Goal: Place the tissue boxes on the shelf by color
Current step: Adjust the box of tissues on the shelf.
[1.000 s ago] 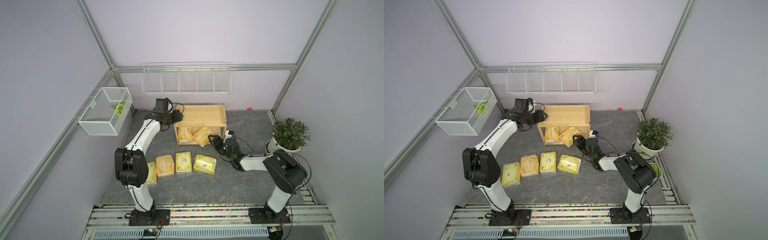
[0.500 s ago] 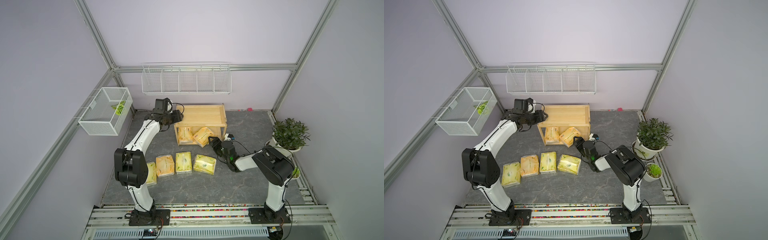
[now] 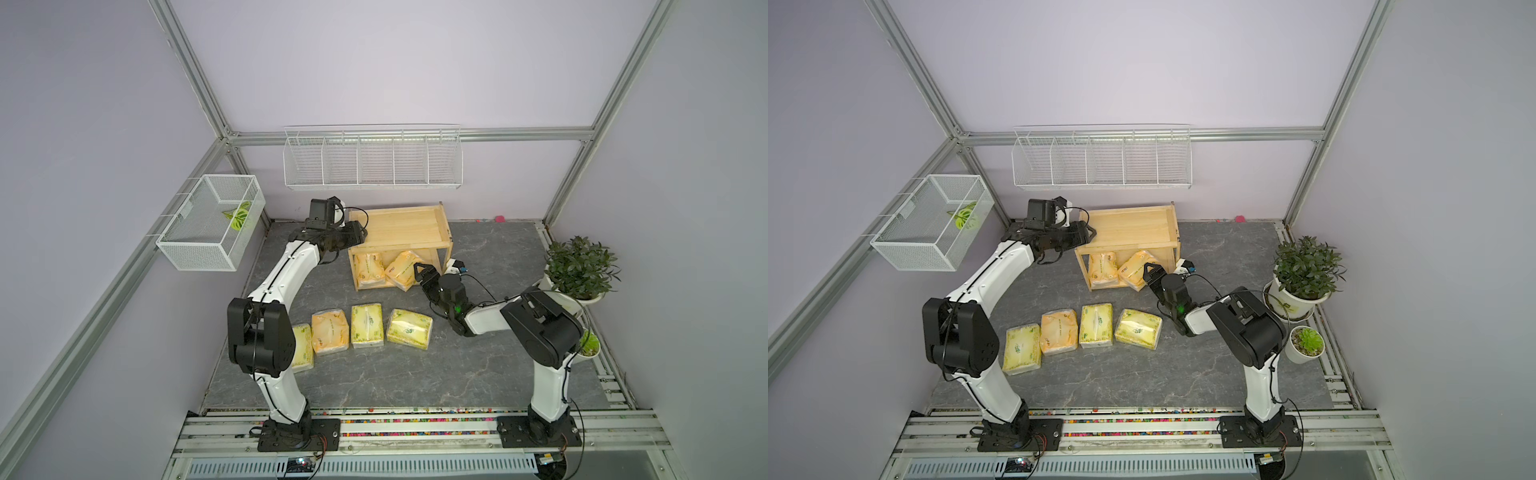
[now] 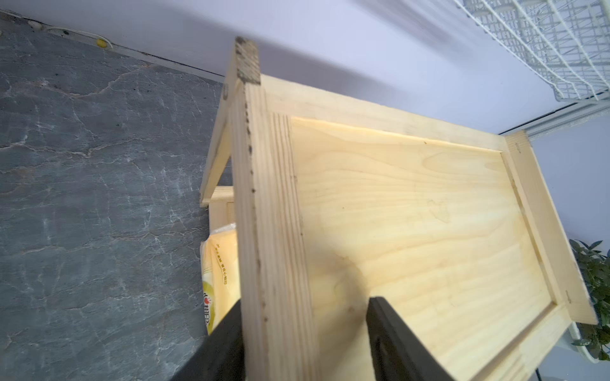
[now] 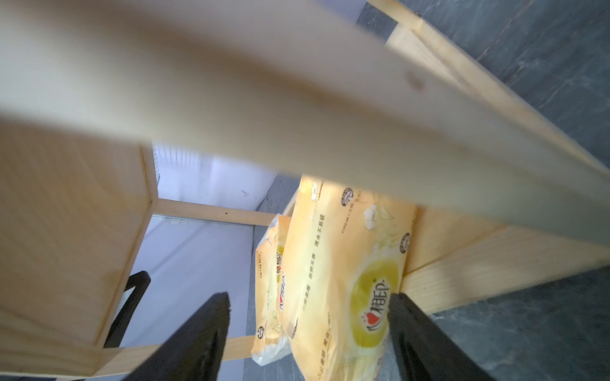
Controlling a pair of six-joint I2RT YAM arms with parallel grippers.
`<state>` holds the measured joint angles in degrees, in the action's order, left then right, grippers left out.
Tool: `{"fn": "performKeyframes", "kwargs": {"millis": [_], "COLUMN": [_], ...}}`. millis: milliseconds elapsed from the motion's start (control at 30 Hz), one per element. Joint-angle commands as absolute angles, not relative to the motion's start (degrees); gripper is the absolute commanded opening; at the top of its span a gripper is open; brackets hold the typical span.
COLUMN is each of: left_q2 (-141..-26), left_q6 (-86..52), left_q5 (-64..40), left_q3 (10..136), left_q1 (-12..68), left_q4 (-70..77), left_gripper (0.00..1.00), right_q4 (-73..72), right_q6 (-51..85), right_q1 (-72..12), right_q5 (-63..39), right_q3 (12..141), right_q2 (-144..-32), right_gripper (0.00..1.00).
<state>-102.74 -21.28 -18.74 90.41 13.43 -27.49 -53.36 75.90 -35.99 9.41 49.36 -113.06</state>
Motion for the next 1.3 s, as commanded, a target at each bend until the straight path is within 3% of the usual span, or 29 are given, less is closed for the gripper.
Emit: {"fn": "performKeyframes", "kwargs": {"millis": [0, 567, 1033, 1267], "left_q2": [-102.8, -102.7, -102.3, -102.4], "left_q6": [-20.0, -19.1, -18.8, -18.0], "left_q5": [-20.5, -21.7, -22.1, -22.5], "left_q3": [88.7, 87.7, 87.3, 87.6], "left_q1": [13.7, 13.7, 13.7, 13.8], "left_q4": [-29.6, -29.5, -29.8, -30.1], "left_gripper": [0.60, 0.59, 0.59, 0.59], "right_q4": [-53.2, -53.3, -43.6, -40.9], "right_q6": [76.1, 75.9, 70.4, 68.6], "right_q1": [-36.3, -36.2, -35.9, -34.7], "right_q5": [8.3, 3.7, 11.1, 10.2], "right_q3": [51.3, 58.2, 55.6, 54.9], "right_q2": [-115.0, -120.5, -112.7, -110.9], "right_gripper": [0.80, 0.80, 0.80, 0.80]}}
